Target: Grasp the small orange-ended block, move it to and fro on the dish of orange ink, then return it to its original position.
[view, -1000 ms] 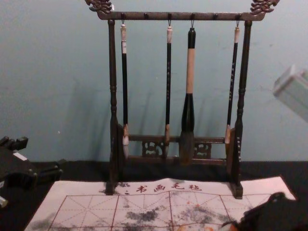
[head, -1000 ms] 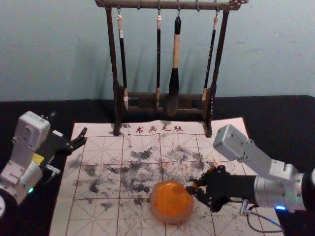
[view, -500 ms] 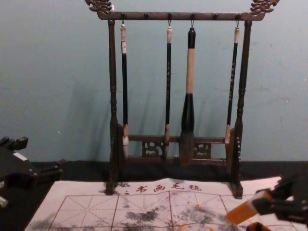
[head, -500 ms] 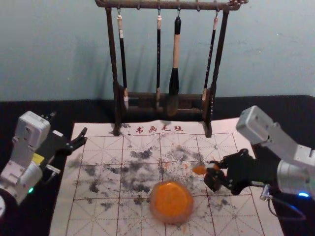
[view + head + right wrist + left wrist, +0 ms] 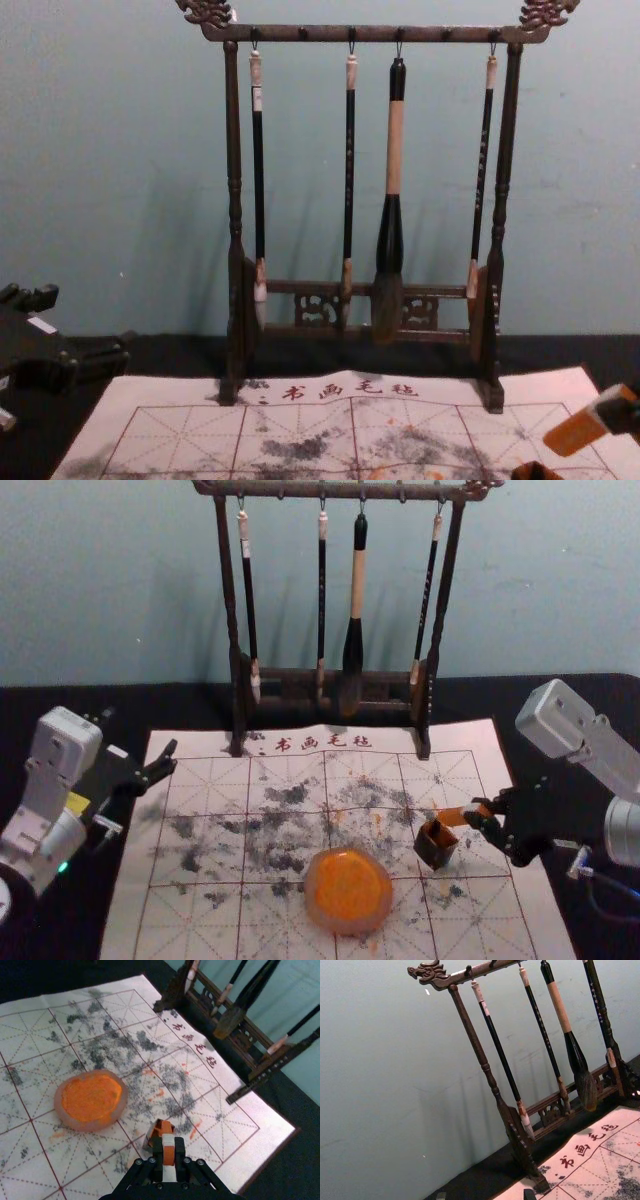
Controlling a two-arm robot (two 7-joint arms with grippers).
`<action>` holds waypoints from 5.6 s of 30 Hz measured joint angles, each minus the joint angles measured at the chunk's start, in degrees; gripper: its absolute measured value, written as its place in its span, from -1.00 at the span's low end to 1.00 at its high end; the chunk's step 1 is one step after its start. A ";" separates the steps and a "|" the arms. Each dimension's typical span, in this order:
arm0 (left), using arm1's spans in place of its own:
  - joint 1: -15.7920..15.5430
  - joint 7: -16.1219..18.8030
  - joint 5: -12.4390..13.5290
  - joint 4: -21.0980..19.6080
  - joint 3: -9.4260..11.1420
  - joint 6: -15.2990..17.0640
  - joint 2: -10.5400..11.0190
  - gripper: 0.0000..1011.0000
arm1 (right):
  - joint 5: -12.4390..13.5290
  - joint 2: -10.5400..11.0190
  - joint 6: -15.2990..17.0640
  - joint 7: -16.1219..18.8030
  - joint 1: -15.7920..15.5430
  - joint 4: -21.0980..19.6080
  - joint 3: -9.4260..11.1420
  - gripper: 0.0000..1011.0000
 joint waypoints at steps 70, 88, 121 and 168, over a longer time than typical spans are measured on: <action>0.00 0.00 0.00 0.00 0.01 0.00 0.00 0.98 | -5.36 -6.68 7.00 3.59 7.57 9.33 -6.60 -0.81; 0.00 0.00 0.00 0.00 0.00 0.00 0.00 0.98 | -5.29 -6.60 6.93 3.53 7.55 9.23 -6.57 -0.76; 0.00 0.00 0.00 0.00 0.00 0.00 -0.01 0.98 | -5.22 -6.61 6.86 3.47 7.44 9.22 -6.49 0.98; 0.00 0.00 0.00 0.00 0.00 0.00 0.00 0.98 | -18.38 -26.37 -27.03 -37.26 -14.06 18.23 11.22 0.98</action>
